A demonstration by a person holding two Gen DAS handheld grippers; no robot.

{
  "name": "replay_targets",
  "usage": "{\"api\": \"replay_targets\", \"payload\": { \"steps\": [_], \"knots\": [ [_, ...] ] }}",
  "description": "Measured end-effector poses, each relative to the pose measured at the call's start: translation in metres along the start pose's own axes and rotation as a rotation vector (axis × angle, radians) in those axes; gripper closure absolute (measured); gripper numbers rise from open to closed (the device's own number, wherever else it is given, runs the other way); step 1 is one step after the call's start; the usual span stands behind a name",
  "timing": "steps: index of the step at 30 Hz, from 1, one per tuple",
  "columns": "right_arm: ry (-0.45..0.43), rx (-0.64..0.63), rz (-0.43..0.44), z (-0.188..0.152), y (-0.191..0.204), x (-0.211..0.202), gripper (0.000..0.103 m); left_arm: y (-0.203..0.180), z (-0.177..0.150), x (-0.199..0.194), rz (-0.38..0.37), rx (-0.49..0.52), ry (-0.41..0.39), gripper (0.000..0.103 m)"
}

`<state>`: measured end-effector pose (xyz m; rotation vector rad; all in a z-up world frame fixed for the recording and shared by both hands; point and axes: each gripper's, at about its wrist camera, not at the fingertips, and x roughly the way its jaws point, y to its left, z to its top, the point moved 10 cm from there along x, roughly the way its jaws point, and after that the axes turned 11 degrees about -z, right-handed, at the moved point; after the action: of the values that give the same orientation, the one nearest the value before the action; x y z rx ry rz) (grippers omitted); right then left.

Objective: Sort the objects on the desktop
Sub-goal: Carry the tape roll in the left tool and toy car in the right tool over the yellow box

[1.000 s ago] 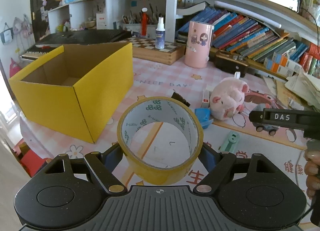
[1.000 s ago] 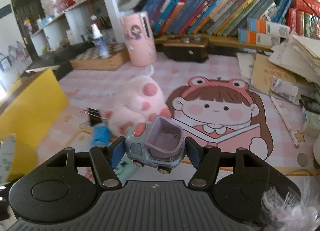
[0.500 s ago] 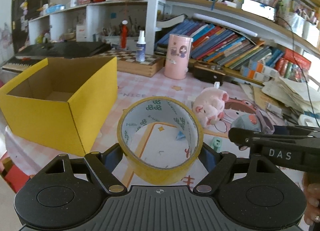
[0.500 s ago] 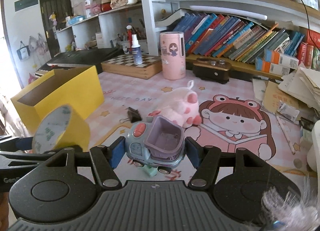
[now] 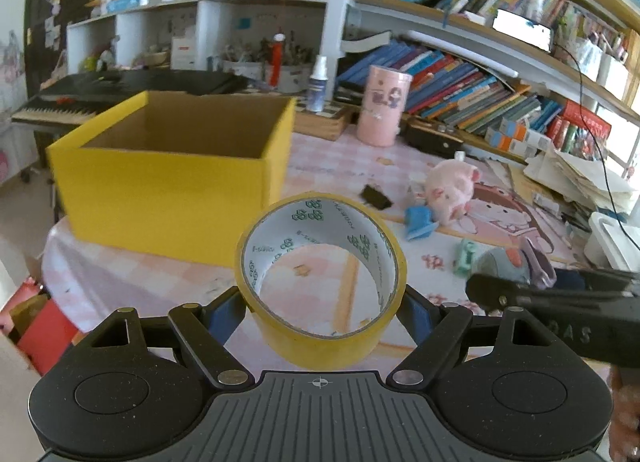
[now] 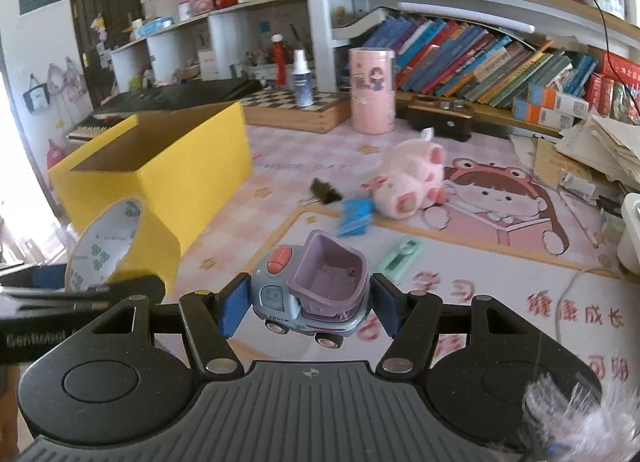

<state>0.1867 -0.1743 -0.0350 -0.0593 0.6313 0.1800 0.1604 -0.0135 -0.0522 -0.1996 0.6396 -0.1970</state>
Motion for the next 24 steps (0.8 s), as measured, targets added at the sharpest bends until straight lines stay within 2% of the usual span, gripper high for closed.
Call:
{"api": "replay_targets", "payload": {
  "steps": [4,12,24],
  "knots": [
    [-0.002,0.003,-0.006,-0.011,0.023,-0.015,0.041,0.022,-0.011,-0.017,-0.002,-0.034,0.011,0.020],
    [0.042,0.035,-0.007,-0.046,0.071,-0.037,0.041,0.058,-0.037,-0.054,0.005,-0.020,0.034,0.020],
    [0.070,-0.019,0.070,-0.065,0.137,-0.051,0.041,0.104,-0.056,-0.096,0.063,-0.070,0.024,0.020]
  ]
}}
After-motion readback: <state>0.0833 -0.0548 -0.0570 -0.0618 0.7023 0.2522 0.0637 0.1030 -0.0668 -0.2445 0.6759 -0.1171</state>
